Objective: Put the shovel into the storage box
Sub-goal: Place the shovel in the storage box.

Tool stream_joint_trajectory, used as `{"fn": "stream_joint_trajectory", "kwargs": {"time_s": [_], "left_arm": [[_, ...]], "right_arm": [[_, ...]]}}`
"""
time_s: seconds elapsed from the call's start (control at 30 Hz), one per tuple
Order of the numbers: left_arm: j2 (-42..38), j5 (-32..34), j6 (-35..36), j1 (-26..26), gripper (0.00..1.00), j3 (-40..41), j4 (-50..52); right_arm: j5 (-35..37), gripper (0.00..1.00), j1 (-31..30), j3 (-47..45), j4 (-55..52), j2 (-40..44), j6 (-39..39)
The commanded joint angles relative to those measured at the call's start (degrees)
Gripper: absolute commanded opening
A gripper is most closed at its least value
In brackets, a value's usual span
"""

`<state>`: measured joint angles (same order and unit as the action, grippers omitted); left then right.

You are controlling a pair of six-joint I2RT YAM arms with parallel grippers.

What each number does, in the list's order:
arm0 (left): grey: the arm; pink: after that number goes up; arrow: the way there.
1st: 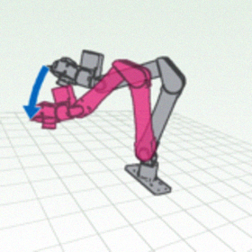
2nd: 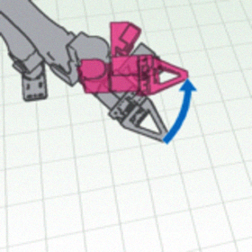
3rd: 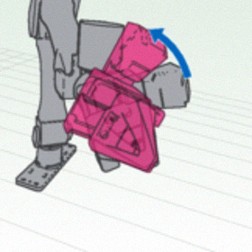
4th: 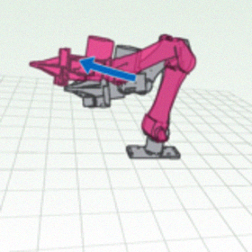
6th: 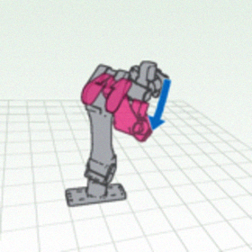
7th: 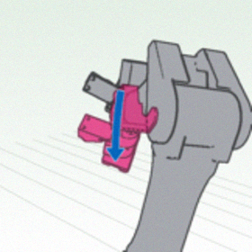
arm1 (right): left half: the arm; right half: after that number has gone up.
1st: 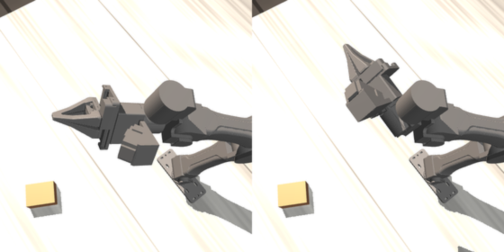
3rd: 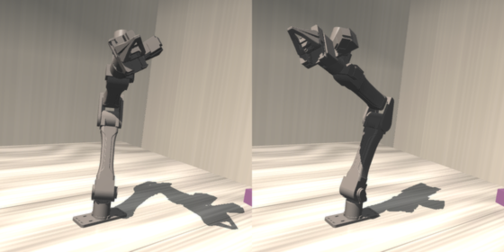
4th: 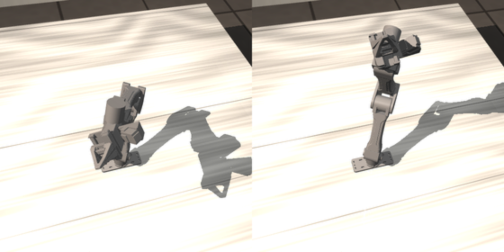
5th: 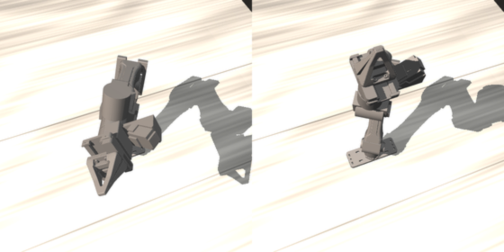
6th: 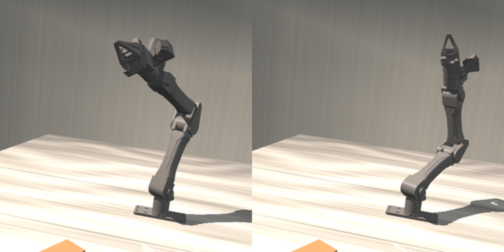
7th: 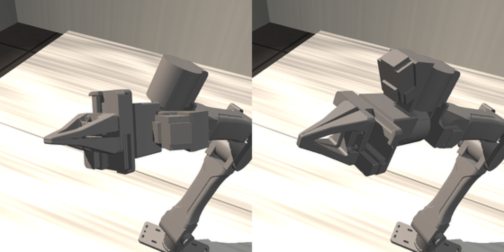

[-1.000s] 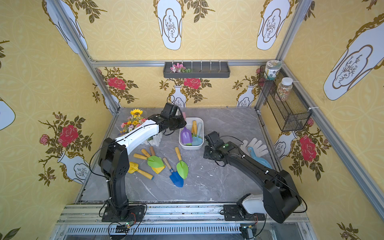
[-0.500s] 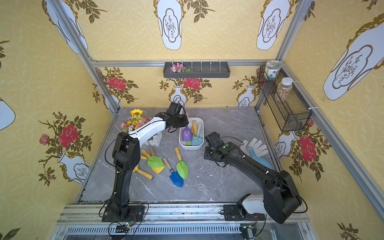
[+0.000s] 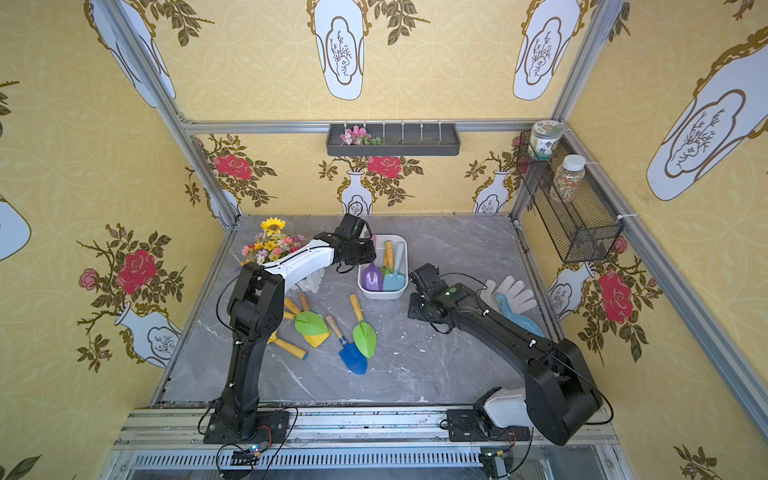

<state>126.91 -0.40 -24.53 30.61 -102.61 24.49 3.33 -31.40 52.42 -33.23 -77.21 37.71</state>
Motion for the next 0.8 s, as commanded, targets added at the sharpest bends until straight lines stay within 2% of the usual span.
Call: {"fn": "stream_joint_trajectory", "kwargs": {"time_s": [0.0,0.13,0.23,0.47,0.77], "left_arm": [[0.9,0.4,-0.6,-0.1,0.28,0.3,-0.3],[0.6,1.1,-0.8,-0.1,0.38,0.7,-0.3],[0.0,1.1,-1.0,-0.1,0.41,0.8,-0.3],[-4.2,0.4,-1.6,0.0,0.42,2.9,-0.8],[-13.6,-2.3,-3.7,0.0,0.42,12.7,-4.3]], "right_arm": [[1.2,0.54,0.1,-0.3,-0.6,0.4,0.4],[1.2,0.54,0.2,-0.3,-0.6,0.3,0.3],[1.0,0.55,0.2,-0.3,-0.3,0.2,0.4],[0.9,0.55,0.1,0.4,-0.4,0.0,0.2],[0.1,0.55,-1.5,2.7,0.0,-1.7,-0.6]]}}
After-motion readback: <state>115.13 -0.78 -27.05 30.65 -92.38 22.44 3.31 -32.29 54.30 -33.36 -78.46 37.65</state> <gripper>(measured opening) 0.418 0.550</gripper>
